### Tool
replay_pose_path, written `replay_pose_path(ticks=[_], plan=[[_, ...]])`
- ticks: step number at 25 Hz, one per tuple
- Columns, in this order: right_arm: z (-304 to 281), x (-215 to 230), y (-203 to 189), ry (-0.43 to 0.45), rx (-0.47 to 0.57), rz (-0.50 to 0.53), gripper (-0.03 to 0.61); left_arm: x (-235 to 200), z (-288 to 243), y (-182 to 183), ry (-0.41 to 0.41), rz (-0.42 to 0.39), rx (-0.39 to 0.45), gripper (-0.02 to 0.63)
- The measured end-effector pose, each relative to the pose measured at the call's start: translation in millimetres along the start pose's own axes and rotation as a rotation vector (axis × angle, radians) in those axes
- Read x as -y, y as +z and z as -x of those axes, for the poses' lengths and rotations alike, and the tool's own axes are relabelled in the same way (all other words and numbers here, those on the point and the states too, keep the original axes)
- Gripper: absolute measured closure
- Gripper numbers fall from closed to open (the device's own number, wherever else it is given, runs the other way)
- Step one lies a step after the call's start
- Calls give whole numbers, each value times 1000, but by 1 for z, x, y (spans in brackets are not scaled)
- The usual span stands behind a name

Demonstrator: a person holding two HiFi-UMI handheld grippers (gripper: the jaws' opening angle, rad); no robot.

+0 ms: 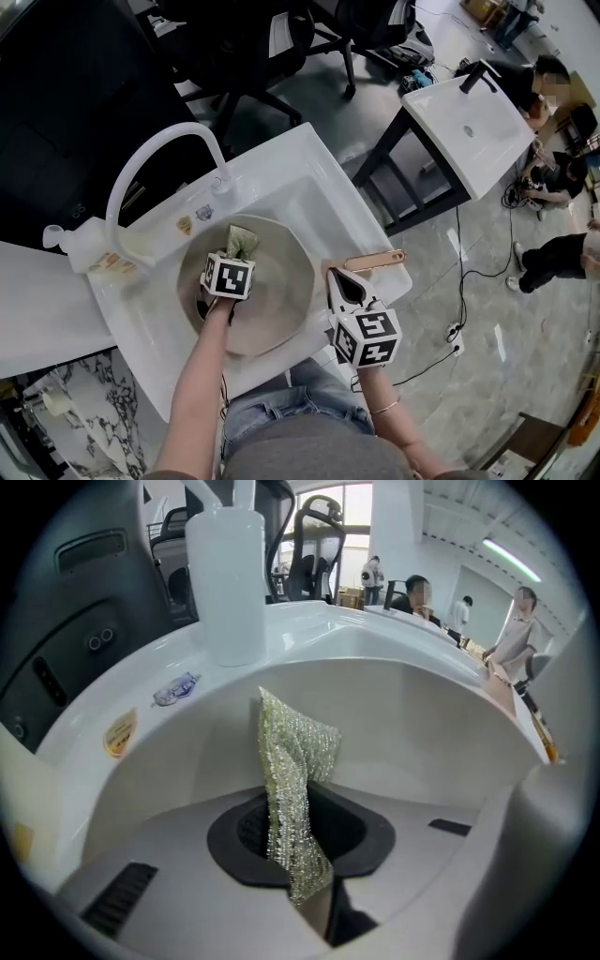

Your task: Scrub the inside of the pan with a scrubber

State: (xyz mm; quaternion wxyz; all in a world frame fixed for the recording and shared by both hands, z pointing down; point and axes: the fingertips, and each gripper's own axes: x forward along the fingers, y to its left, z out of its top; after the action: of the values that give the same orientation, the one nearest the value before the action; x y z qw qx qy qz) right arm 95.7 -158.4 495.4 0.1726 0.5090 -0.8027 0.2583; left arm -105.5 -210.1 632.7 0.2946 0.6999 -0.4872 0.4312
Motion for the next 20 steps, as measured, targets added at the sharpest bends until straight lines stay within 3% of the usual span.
replay_pose_path(ticks=[8,16,20], plan=[[10,-6,-1,-9,12,13,568,-29,9,-13,133,-51,-47,555],[27,-19,-4,-18,26,31,568,-36,24,-24,229,-155,-113,555],[36,-25,-4,-23,39,35,568,-35,46,-18,239,-156,-67,554]])
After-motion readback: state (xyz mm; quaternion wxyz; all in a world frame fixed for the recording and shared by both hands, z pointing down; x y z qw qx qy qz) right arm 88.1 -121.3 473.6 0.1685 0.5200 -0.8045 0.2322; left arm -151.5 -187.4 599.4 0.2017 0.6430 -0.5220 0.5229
